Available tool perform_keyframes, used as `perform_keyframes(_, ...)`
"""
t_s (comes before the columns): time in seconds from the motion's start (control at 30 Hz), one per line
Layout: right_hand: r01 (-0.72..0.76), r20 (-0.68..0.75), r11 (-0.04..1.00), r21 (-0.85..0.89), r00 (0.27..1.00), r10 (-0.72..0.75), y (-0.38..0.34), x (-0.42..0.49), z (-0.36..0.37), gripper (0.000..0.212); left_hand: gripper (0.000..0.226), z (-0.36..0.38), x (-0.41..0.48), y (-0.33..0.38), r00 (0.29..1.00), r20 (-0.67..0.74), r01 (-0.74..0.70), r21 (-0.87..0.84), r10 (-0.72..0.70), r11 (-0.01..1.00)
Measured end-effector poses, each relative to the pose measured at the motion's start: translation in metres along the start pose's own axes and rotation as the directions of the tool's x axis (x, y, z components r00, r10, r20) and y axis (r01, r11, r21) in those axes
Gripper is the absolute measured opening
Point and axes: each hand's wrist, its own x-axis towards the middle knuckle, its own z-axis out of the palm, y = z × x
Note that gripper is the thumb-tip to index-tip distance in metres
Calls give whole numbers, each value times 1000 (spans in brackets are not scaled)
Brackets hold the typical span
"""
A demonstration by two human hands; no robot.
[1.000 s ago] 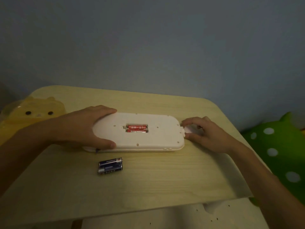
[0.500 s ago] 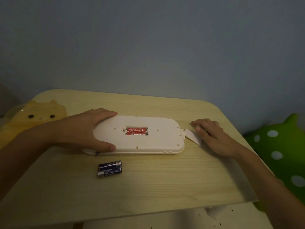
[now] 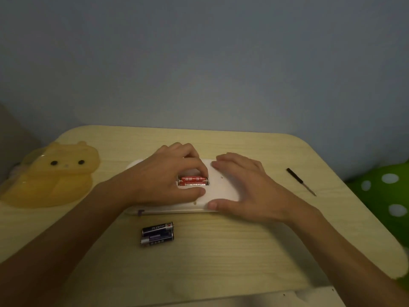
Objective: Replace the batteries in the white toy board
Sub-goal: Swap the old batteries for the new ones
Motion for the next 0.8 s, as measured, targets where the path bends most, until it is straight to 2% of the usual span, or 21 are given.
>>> perform_keyframes(0.2, 31, -36, 996, -81, 999, -34, 6, 5, 7, 99, 30, -3, 8, 1, 999, 49, -26, 75, 23, 997)
perform_keyframes(0.33, 43, -40, 995, -89, 998, -46, 9, 7, 10, 98, 20, -2, 14, 4, 998, 55, -42, 36, 40, 998)
perform_keyframes(0.47, 43, -35, 995, -94, 998, -46, 11, 7, 10, 99, 10, 1, 15, 6, 998, 0, -57, -154, 57, 986)
perform_keyframes(0.63, 30, -26, 995, -93, 999, -33, 11, 7, 9, 103, 18, -5, 10, 0, 996, -71, -74, -264, 57, 962)
perform_keyframes(0.8, 32, 0, 993, -113, 999, -32, 10, 8, 7, 103, 18, -14, -5, -10, 978, -195, -53, -591, -79, 805)
